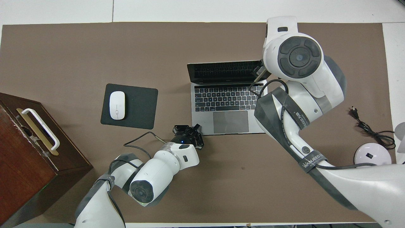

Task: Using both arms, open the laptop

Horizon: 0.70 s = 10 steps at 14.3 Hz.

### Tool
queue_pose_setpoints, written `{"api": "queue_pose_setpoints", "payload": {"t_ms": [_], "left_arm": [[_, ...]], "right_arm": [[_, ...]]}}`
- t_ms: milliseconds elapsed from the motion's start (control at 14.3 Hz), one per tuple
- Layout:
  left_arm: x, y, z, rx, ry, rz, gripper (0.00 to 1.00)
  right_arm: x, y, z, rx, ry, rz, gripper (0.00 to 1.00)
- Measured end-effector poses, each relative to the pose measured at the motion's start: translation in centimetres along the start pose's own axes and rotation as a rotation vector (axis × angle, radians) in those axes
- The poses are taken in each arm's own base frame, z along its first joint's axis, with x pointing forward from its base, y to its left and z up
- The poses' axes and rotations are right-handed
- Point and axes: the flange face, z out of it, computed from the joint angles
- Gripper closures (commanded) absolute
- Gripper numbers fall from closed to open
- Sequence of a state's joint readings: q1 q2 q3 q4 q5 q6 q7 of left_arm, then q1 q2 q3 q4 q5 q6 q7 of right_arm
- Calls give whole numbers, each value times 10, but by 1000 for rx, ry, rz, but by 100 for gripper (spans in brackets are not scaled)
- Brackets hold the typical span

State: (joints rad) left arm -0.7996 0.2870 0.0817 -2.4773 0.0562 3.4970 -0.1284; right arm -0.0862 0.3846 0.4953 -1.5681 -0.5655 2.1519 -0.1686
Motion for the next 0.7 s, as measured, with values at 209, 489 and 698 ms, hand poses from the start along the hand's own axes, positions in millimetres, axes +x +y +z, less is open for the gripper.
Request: {"api": "queue_pose_setpoints", "payload": {"t_ms": [209,489,698], "left_arm": [[5,1,5,0,7,-5,100],[10,-4,8,6,14,-21,100],[14,-9,7,12,23,-33,100]], "right_arm": [[0,2,-19,72,-15,61,0],[-6,7,-52,142,-45,121,0],[-12,6,-74,195,-65,154,0]]}}
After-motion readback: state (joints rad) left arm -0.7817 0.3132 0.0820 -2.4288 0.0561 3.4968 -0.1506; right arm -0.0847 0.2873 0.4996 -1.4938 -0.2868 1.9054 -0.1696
